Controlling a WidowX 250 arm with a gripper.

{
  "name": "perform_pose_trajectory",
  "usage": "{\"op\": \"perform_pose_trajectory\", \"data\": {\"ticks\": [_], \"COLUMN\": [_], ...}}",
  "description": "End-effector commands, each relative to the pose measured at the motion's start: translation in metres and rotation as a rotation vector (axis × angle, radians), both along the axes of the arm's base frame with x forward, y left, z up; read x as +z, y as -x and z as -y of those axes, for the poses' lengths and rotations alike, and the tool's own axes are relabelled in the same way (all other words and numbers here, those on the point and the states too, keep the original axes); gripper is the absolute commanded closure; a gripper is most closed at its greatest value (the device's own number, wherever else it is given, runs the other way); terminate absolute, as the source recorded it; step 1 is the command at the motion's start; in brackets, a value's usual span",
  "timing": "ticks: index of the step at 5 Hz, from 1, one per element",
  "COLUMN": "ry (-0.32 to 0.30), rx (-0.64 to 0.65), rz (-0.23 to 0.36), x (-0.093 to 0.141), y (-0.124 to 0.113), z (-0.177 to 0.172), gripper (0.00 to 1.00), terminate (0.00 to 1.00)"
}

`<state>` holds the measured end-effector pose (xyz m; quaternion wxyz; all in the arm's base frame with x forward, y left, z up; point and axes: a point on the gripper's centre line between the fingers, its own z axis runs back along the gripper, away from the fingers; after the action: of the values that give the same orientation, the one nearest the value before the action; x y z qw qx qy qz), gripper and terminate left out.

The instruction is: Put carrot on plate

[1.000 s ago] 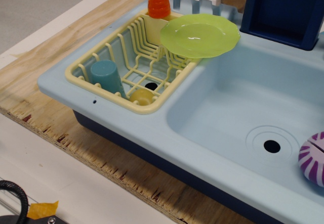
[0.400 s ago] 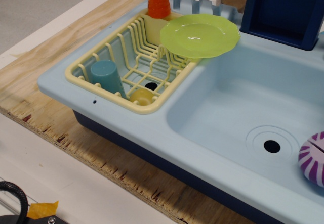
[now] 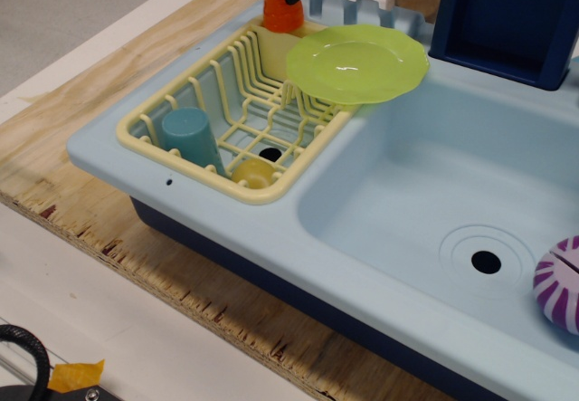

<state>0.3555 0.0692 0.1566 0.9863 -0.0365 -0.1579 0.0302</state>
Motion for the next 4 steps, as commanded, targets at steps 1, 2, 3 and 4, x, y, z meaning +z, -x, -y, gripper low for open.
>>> {"op": "perform_pose_trajectory", "data": {"ticks": [1, 2, 3, 4], "ry": [-0.028, -0.058, -0.101, -0.065], "rx": [0.014, 0.041, 0.033, 0.008], "rz": [0.037, 0.051, 0.085, 0.081], "x": [0.018, 0.032, 0.060, 0.065], "y": [0.001, 0.008, 0.015, 0.026], "z": [0.001, 0.002, 0.012, 0.029], "gripper": [1.00, 1.00, 1.00, 1.00], "terminate": [0.00, 0.00, 0.00, 0.00]}}
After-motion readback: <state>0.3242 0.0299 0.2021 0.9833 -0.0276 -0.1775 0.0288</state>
